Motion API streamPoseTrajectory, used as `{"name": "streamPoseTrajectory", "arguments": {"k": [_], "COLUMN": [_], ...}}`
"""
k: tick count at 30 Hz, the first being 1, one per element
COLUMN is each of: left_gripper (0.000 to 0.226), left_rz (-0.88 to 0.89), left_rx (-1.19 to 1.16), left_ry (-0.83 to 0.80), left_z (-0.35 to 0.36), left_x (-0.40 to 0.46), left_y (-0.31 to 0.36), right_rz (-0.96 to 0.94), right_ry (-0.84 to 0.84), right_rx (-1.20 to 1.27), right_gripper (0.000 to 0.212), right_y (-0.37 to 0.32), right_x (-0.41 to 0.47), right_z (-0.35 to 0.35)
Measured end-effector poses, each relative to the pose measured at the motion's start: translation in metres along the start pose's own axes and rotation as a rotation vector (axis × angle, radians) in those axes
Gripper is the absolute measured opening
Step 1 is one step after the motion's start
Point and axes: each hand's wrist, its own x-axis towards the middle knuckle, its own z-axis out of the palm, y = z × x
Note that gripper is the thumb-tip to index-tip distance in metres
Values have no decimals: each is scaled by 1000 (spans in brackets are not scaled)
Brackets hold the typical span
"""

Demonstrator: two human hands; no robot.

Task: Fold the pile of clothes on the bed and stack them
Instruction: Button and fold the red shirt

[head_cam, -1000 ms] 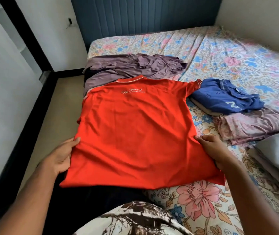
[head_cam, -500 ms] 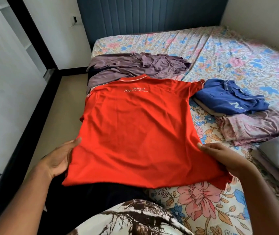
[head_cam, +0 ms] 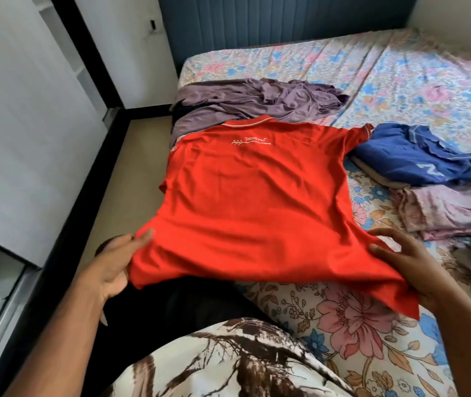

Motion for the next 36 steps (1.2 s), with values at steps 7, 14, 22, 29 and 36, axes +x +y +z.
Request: {"name": "streamPoseTrajectory", "arguments": {"k": [7,14,22,29,36], "left_gripper": [87,6,25,26,36], "left_rz": [117,309,-34,-135,79], "left_rx": [233,273,461,762,956], "left_ry": [-106,130,114,62,179], "left_z": [-6,6,-25,-30,8], "left_x": [-28,-43,-51,-49,23], "left_y": [-19,3,-26,-14,13], "right_rz": [-82,-26,77,280,-241], "right_ry": [-184,-113,20,-113,41], "right_rx": [-185,307,-388,-1140,-1131], "right_gripper": [44,54,27,47,32], "right_y": [13,10,22,13,-38], "right_x": [-17,-17,-22,-10,48], "right_z": [-18,-27,-34,-56,28]}}
